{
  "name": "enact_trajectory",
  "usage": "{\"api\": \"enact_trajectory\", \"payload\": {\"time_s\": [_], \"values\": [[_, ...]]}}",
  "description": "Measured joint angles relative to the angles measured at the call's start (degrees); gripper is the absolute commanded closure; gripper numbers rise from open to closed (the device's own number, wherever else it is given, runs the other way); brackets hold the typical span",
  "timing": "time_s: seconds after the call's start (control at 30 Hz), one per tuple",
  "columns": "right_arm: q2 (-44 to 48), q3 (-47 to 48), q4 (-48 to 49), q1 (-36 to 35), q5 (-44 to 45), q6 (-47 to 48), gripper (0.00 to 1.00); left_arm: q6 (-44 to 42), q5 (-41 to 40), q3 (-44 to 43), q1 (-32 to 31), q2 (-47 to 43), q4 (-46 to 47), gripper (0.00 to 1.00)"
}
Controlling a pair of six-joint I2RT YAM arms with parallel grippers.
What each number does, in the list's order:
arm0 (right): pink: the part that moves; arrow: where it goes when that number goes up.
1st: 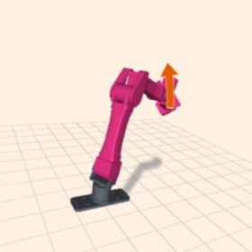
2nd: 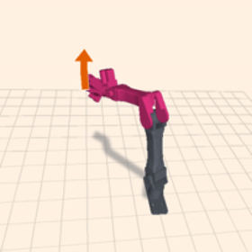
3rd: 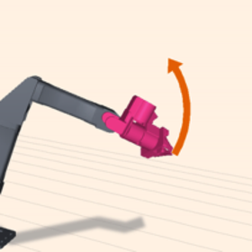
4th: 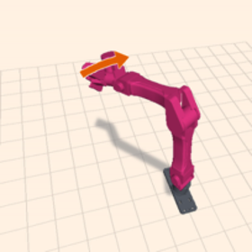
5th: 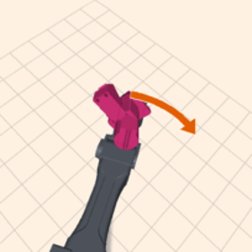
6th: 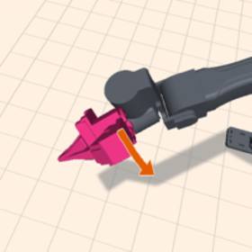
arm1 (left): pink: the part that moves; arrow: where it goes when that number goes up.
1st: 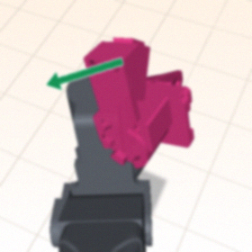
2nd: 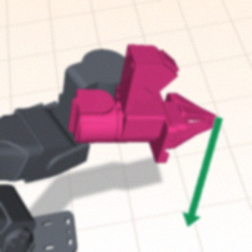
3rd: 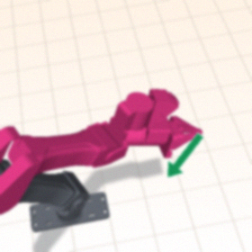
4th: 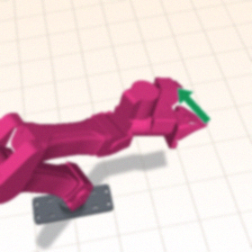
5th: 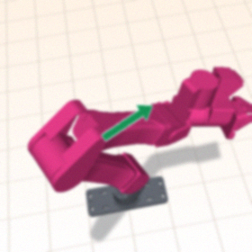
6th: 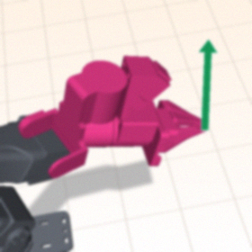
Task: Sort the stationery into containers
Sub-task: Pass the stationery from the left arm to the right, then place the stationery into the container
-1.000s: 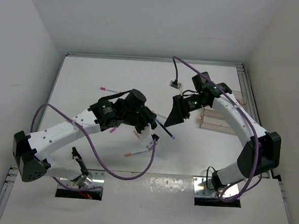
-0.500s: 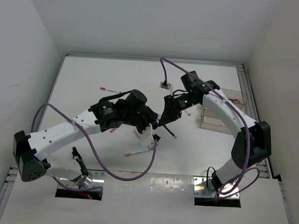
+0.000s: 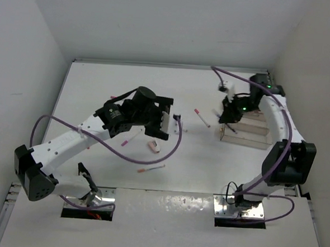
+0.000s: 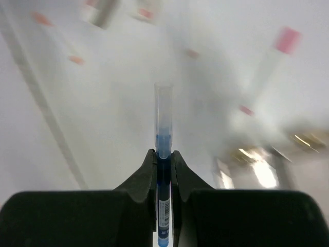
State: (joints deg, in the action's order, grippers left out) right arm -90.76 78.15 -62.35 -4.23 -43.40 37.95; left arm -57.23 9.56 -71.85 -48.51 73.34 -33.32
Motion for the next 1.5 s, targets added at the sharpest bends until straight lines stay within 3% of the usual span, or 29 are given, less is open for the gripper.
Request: {"api": "enact_trajectory", "payload": {"time_s": [0.13, 0.23, 0.43, 0.63, 0.93, 1.07, 1.27, 1.33, 1.37, 1.5], "values": [[-1.18, 0.9, 1.81, 14.12, 7.58, 14.14, 1.0, 13.57, 0.9, -2.67, 7.23, 2.08, -0.7, 0.0], [-3.43, 2.71, 5.05, 19.98, 11.52, 22.23, 1.0, 23.54, 3.82, -4.44, 13.6, 5.38, -0.04, 0.0], [-6.25, 1.7, 18.6, 22.32, 16.39, 33.27, 1.0, 38.99, 12.92, -4.48, 24.68, 12.02, -0.22, 0.0], [-9.64, -2.12, 31.06, 21.7, 19.47, 39.1, 1.0, 45.77, 17.07, -4.48, 28.74, 14.6, -0.11, 0.0], [-19.41, 2.64, 34.6, 20.39, 22.56, 40.24, 0.94, 49.42, 17.84, -4.72, 33.94, 17.7, -0.24, 0.0], [-20.87, 4.72, 34.42, 19.32, 23.63, 39.39, 0.72, 49.79, 15.87, -6.38, 35.47, 18.93, -1.36, 0.0], [-22.97, 9.35, 30.64, 17.11, 24.55, 37.44, 0.59, 45.0, 12.09, -16.44, 38.58, 25.53, -6.14, 0.0], [-23.32, 10.14, 29.51, 16.57, 24.81, 36.79, 0.58, 41.77, 12.41, -22.4, 39.67, 29.46, -9.07, 0.1], [-23.34, 10.19, 29.14, 16.48, 24.87, 36.52, 0.58, 40.02, 13.0, -25.05, 40.15, 31.36, -10.01, 0.1], [-23.32, 10.19, 27.21, 16.48, 24.52, 32.59, 0.58, 31.32, 20.06, -30.03, 40.92, 35.43, -12.26, 0.35]]}}
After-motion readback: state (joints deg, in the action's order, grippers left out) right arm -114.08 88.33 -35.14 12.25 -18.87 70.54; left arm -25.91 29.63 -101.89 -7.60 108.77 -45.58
